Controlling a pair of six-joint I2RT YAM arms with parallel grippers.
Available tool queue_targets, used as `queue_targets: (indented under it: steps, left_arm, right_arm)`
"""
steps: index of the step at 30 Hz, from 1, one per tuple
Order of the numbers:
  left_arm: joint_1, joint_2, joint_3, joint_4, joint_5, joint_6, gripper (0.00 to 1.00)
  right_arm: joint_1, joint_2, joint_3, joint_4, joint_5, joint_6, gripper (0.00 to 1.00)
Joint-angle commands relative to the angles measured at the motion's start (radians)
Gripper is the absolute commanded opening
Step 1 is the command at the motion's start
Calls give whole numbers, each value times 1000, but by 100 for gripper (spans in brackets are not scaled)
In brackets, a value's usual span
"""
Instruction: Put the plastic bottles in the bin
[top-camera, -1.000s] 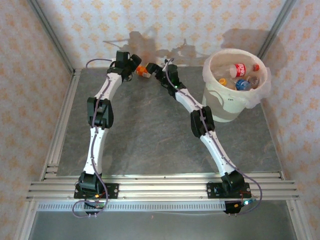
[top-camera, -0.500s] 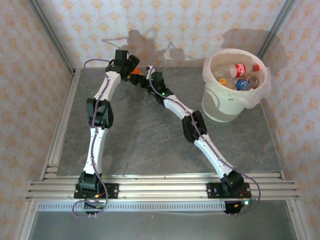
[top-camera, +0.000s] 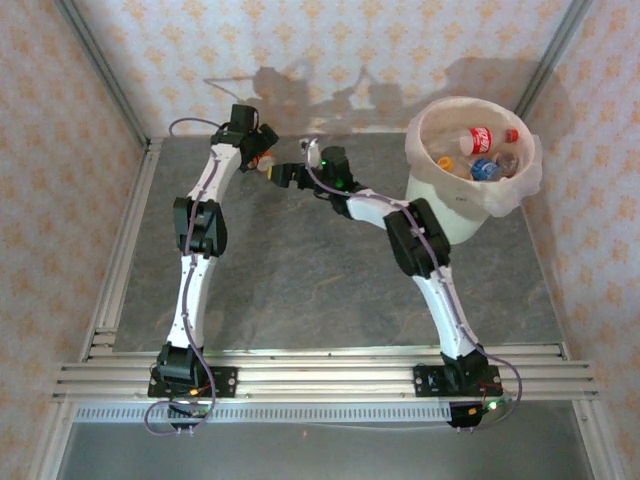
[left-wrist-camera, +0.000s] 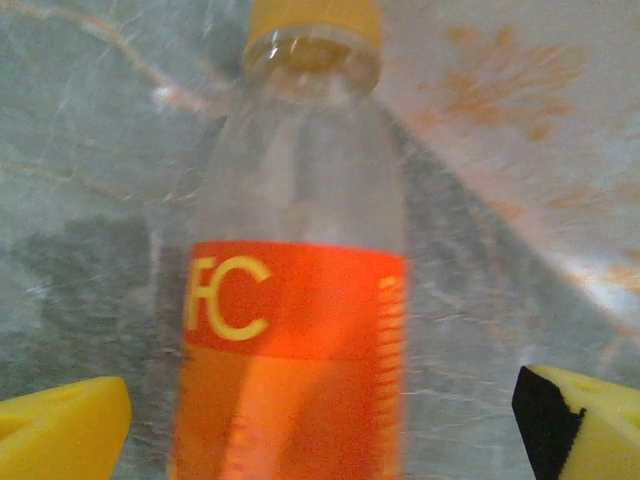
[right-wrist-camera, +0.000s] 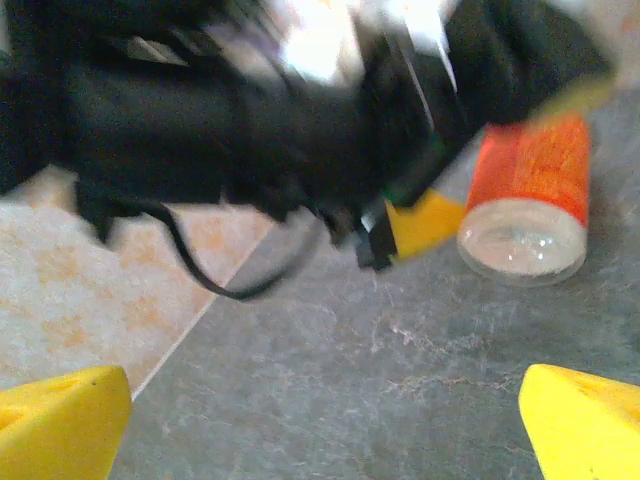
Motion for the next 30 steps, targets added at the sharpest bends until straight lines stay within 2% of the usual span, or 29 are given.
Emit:
queue_targets:
  steps: [1, 4, 8, 12, 16, 20, 22, 26, 28, 30]
  left_arm:
    - [-10, 19, 1, -114, -68, 65, 100]
    - [-13, 16, -41, -111, -56, 114, 97]
    - [-13, 32, -67, -60, -31, 158, 85]
    - [-13, 39, -46, -91, -30, 170, 71]
    - [-29, -53, -141, -56, 11, 204, 63]
    - [-73, -231, -301, -20, 22, 290, 57]
    - [-99, -357, -441, 30, 37, 307, 55]
    - [-161, -676, -814, 246, 117, 291, 52]
    - [-202, -840, -980, 354, 146, 287, 51]
    - [-245, -971, -1101, 424, 181, 301, 50]
  right_arm:
    - [-19, -211, -145, 90, 31, -109, 100]
    - [-22, -357, -298, 75, 78, -122, 100]
    - [-21, -568, -490, 24, 144, -129, 100]
    - [-15, -777, -644, -99, 238, -172, 99]
    - [-15, -952, -731, -270, 368, -159, 99]
    - [-15, -1085, -731, -462, 441, -104, 99]
    - [-16, -1141, -716, -534, 465, -73, 99]
    - [-27, -1216, -633, -740, 575, -30, 99]
    - [-49, -1228, -591, -812, 573, -1, 99]
    - [-68, -1229, -547, -857, 510, 23, 100]
